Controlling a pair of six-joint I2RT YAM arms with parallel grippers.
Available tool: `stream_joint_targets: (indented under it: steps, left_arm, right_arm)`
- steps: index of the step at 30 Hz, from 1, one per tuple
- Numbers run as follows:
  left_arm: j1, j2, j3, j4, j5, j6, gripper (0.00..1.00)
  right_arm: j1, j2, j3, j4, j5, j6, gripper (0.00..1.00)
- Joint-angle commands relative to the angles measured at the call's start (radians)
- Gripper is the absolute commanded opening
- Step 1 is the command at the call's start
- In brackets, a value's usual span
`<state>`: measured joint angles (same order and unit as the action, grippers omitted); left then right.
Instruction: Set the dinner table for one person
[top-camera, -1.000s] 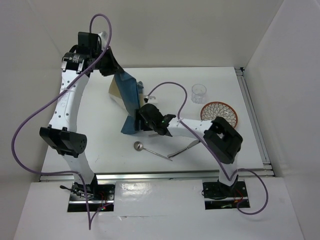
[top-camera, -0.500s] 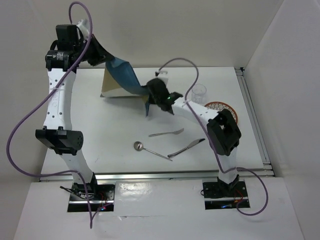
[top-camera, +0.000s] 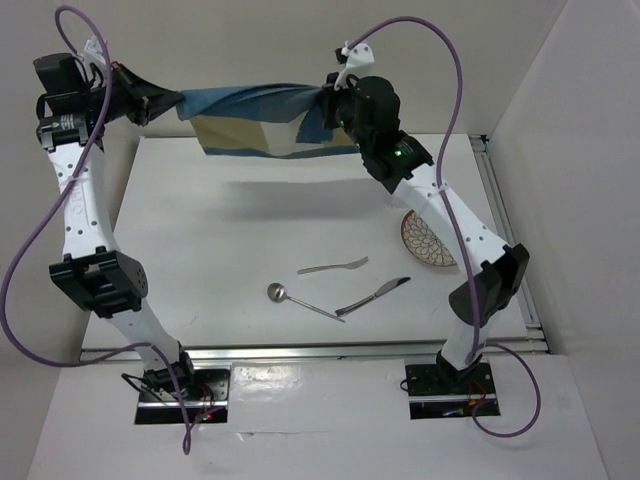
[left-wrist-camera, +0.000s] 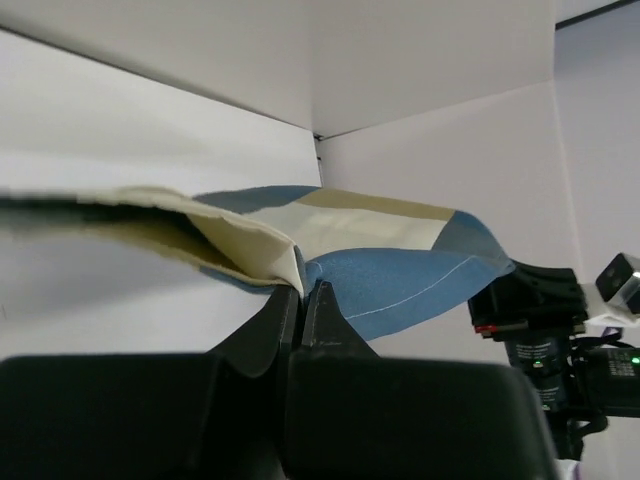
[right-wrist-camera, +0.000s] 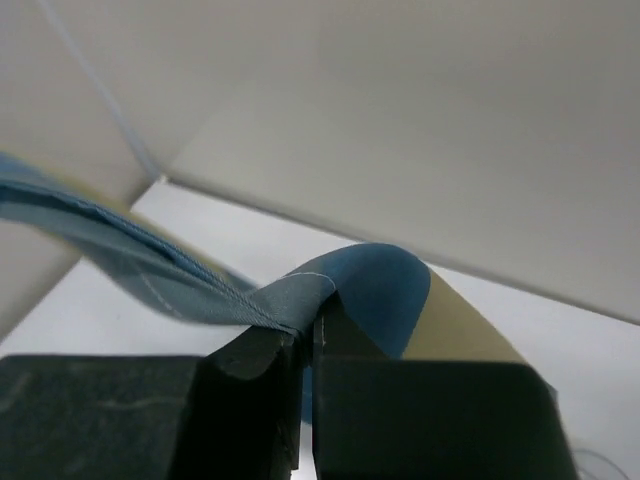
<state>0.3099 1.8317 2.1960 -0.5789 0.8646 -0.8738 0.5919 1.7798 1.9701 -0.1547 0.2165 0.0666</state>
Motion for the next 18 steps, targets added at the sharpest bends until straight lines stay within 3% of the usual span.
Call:
stream_joint_targets:
  steps: [1,8,12,18]
  left_arm:
    - [0.073,-0.159,-0.042,0.065,0.050,-0.040,0.00]
    - [0.169,-0.321,-0.186,0.042,0.050,-0.021,0.00]
    - [0.169,-0.304,-0.177,0.030,0.039,-0.001,0.00]
    - [0.132,-0.192,-0.108,-0.002,0.005,0.041,0.00]
  right_arm:
    - [-0.012,-0.129,-0.046,-0.119,-0.049,-0.103,0.00]
    - [-0.003,-0.247,-0.034,-0.391,-0.216,-0.158,0.00]
    - [-0.003,-0.247,-0.007,-0.457,-0.261,-0.185,0.00]
    - [-0.046,-0.122,0.071,-0.439,-0.308,-0.235,0.00]
